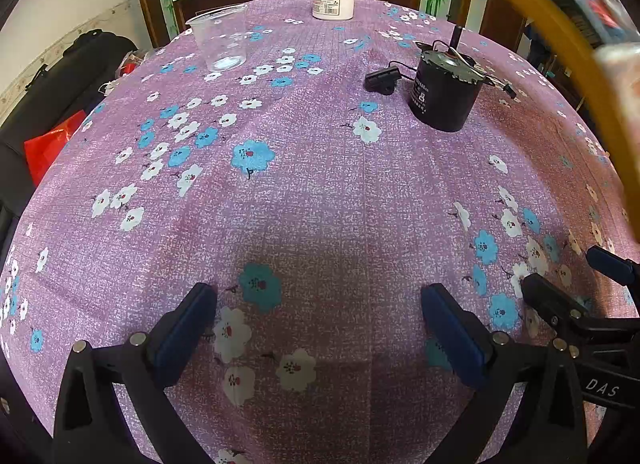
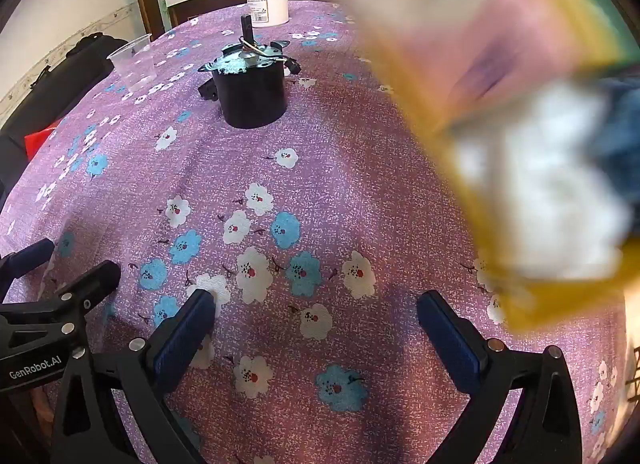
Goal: Organize soft objects
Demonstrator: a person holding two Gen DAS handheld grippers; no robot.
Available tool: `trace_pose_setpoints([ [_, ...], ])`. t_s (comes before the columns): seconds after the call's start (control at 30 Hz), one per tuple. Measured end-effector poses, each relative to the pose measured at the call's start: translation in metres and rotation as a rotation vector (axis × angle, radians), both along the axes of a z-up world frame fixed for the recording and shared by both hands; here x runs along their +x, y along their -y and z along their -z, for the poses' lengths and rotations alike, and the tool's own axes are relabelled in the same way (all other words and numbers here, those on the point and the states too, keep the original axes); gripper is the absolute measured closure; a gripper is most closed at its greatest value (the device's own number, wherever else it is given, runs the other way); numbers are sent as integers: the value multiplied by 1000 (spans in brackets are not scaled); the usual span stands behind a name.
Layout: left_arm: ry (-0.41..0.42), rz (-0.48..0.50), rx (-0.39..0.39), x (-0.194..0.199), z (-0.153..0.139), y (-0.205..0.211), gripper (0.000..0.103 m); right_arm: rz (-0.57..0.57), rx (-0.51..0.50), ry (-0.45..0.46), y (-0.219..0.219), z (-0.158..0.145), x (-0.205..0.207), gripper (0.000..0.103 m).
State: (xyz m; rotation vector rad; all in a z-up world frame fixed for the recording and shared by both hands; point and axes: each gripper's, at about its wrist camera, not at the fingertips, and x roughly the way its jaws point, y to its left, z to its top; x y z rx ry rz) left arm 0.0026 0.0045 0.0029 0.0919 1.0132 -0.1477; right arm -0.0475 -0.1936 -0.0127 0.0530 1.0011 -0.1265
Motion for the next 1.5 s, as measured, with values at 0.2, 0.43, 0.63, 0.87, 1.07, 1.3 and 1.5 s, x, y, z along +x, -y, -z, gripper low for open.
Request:
trace_pose_setpoints([
  [0.2,1,1,0,0,0,0,0,-1,0,-1,0,0,-1,1],
  [0.43,0,3,0,0,-1,4,0,-1,-1,-1,1,-2,4,1],
  [0.63,0,3,-1,2,-2,7,0,-1,-2,-1,-2,-3,5,1],
  [0.87,3,-3,-2,-1,-2,6,0,-1,-2,-1,-2,-2,5,1],
  [1.07,4,-5,-3,-3,0,3,0,-1,-2,-1,-2,-2,5,1],
  [1.3,6,-8,-4,-1,1,1,0,0,-2,-1,-2,-2,4,1],
  [1.5,-12,24,-8,-1,1,-2,0,0,-1,-1,-2,-2,5,1],
])
